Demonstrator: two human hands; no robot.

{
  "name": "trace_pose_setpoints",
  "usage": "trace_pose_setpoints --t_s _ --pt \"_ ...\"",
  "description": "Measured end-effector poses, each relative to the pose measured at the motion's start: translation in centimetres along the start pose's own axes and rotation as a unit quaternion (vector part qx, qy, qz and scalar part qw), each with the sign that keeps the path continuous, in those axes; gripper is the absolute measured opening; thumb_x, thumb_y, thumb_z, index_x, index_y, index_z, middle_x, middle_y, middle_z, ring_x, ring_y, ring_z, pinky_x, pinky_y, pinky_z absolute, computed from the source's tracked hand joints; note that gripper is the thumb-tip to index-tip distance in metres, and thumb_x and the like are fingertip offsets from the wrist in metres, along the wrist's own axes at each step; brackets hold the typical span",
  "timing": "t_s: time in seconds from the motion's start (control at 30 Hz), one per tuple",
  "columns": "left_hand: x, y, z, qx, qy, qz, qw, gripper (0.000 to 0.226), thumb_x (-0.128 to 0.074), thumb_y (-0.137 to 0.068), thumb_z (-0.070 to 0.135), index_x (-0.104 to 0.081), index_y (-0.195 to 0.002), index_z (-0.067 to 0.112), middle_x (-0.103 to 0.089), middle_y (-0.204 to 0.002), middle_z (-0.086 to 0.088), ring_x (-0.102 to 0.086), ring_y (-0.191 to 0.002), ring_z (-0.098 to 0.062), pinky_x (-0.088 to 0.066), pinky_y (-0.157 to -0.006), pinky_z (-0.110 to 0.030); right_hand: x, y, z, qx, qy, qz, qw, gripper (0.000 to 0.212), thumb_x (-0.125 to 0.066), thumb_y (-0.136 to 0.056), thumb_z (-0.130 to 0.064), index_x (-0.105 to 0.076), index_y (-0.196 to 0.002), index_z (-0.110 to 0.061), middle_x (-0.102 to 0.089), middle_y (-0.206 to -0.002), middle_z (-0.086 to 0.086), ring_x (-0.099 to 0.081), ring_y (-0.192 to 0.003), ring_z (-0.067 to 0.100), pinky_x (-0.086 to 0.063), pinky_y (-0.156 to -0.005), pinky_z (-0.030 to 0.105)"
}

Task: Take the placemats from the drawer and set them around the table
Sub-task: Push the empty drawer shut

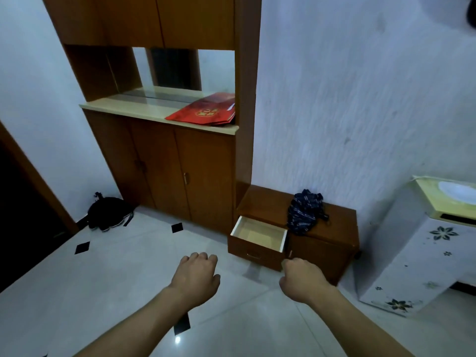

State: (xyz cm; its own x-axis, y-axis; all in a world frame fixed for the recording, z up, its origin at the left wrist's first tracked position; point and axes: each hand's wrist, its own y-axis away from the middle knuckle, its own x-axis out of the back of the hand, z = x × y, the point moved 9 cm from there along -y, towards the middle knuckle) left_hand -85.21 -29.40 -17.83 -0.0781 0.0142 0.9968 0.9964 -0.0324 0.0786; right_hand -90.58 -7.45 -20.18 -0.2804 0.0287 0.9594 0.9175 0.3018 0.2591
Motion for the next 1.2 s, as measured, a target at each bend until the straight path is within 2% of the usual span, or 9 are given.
trace_pose_setpoints --t_s 0.33,0.6,0.77,1.0,1.13,1.2 --pt "-1.7 -18.0 -2.3 -0.083 -0.001 -0.027 0.996 0.035 -0.044 -0.092 0.039 -0.053 -0.115 0.014 -0.061 -0.111 -0.008 -0.053 -0.104 -0.027 -0.04 -0.089 -0.039 -0.8 -14.2 2.5 -0.075 -0.044 -0.04 0.995 0.019 -0.052 -0.087 -0.033 -0.056 -0.1 -0.02 -0.061 -0.101 0.003 -0.06 -0.088 0.021 -0.053 -0.077 0.036" --pt "-6.6 -33.1 -1.6 -0.096 -0.004 -0.062 0.993 0.034 -0.043 -0.091 0.038 -0.053 -0.116 0.015 -0.061 -0.107 -0.007 -0.053 -0.101 -0.026 -0.041 -0.088 -0.038 -3.3 -29.7 7.1 -0.066 -0.066 -0.06 0.994 0.022 -0.047 -0.089 -0.027 -0.056 -0.106 -0.015 -0.062 -0.108 0.006 -0.061 -0.095 0.025 -0.045 -0.07 0.031" --pt "-9.0 -42.4 -0.4 -0.094 0.027 -0.077 0.992 0.031 -0.044 -0.092 0.037 -0.053 -0.113 0.016 -0.061 -0.106 -0.005 -0.053 -0.098 -0.024 -0.04 -0.085 -0.036 -5.0 -39.3 9.2 -0.041 -0.072 -0.086 0.993 0.026 -0.05 -0.089 -0.032 -0.056 -0.108 -0.015 -0.062 -0.11 0.008 -0.06 -0.098 0.026 -0.048 -0.078 0.033" --pt "-15.4 -50.3 0.5 -0.104 0.047 -0.134 0.984 0.039 -0.042 -0.092 0.041 -0.053 -0.12 0.016 -0.061 -0.111 -0.006 -0.052 -0.102 -0.026 -0.041 -0.088 -0.038 -7.6 -46.8 10.9 -0.041 -0.107 -0.077 0.99 0.026 -0.048 -0.088 -0.026 -0.057 -0.108 -0.012 -0.062 -0.109 0.01 -0.059 -0.099 0.029 -0.046 -0.078 0.032" --pt "-21.4 -52.8 1.3 -0.143 0.067 -0.166 0.973 0.042 -0.042 -0.089 0.042 -0.055 -0.119 0.015 -0.061 -0.114 -0.008 -0.053 -0.104 -0.028 -0.042 -0.088 -0.038 -12.8 -49.2 11.5 -0.075 -0.234 -0.097 0.964 0.022 -0.05 -0.087 -0.026 -0.059 -0.099 -0.01 -0.062 -0.099 0.011 -0.06 -0.091 0.029 -0.046 -0.07 0.031" --pt "-25.2 -53.7 1.5 -0.139 0.123 -0.19 0.964 0.04 -0.045 -0.086 0.041 -0.059 -0.112 0.014 -0.063 -0.11 -0.008 -0.055 -0.102 -0.029 -0.045 -0.085 -0.038 -16.8 -49.9 12.5 -0.16 -0.355 -0.106 0.915 0.018 -0.051 -0.085 -0.028 -0.059 -0.087 -0.011 -0.063 -0.087 0.008 -0.061 -0.08 0.025 -0.049 -0.067 0.032"
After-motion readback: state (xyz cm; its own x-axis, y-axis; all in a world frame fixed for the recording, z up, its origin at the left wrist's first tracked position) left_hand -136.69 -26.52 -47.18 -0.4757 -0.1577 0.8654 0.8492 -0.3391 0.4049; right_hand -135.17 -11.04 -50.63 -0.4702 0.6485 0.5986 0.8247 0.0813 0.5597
